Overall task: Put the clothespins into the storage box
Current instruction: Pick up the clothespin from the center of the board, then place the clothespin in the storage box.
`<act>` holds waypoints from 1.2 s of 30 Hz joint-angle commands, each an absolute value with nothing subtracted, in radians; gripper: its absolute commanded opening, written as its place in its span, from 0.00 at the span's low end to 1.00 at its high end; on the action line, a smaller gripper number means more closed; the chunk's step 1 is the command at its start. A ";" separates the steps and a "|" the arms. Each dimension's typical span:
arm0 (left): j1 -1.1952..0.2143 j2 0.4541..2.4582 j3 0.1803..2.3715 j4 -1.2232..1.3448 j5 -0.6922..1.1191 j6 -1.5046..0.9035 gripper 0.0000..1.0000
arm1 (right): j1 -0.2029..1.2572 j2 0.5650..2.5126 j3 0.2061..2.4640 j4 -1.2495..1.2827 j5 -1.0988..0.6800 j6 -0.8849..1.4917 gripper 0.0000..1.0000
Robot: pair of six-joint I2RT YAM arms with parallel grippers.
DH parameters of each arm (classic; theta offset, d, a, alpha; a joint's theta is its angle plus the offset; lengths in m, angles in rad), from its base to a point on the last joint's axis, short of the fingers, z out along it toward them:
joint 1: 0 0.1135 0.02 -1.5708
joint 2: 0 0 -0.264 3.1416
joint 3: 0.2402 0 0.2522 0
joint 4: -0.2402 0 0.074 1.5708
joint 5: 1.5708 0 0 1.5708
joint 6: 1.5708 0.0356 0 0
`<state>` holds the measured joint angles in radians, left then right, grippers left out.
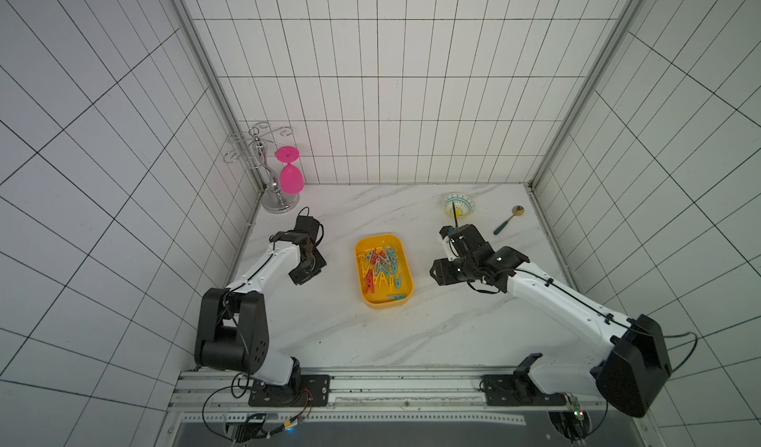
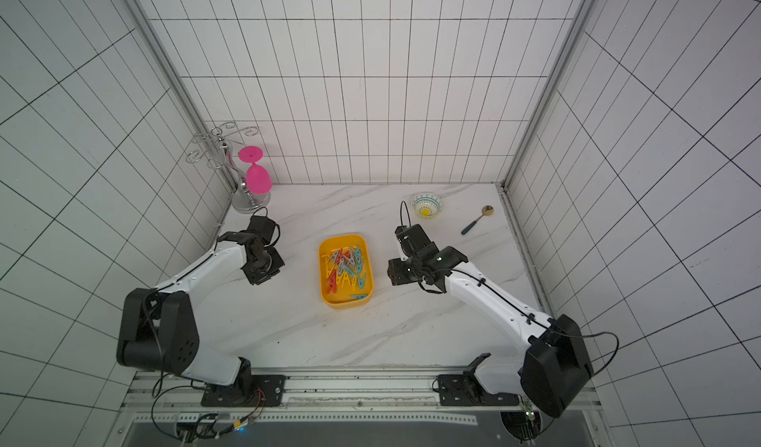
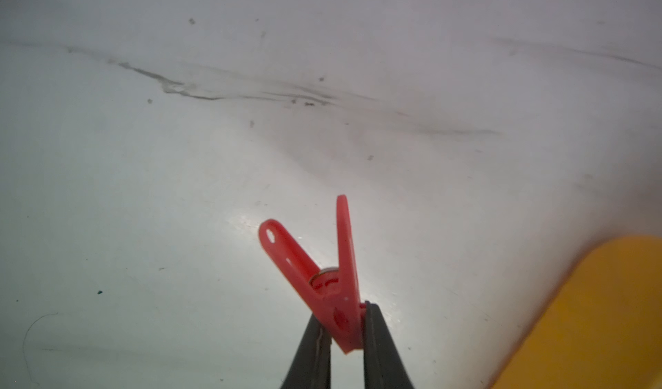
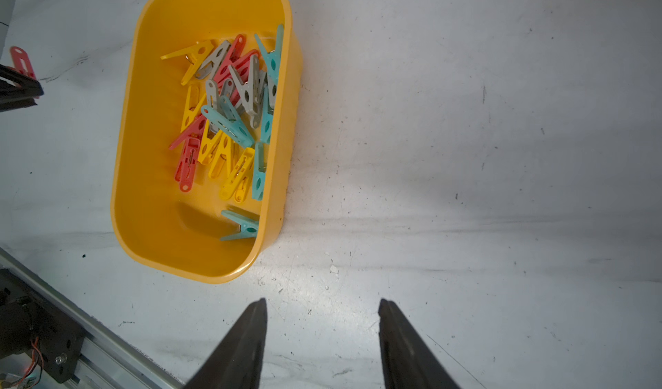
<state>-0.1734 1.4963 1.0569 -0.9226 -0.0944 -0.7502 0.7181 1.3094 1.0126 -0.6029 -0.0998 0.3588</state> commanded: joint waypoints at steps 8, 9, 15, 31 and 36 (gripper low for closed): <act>-0.605 1.660 1.264 -0.894 -0.114 -0.856 0.16 | 0.611 1.260 0.950 -0.604 -0.114 0.351 0.54; -0.631 1.694 1.288 -0.895 -0.121 -0.856 0.16 | 0.609 1.259 0.947 -0.606 -0.115 0.351 0.54; -0.684 1.836 1.351 -0.895 -0.125 -0.868 0.17 | 0.606 1.245 0.930 -0.616 -0.112 0.356 0.54; -0.490 1.573 1.373 -0.913 -0.218 -0.659 0.98 | 0.474 1.192 1.015 -0.690 0.027 0.290 0.95; -0.272 1.418 1.168 -0.725 -0.273 -0.592 0.98 | 0.301 1.130 0.956 -0.576 0.188 0.245 0.99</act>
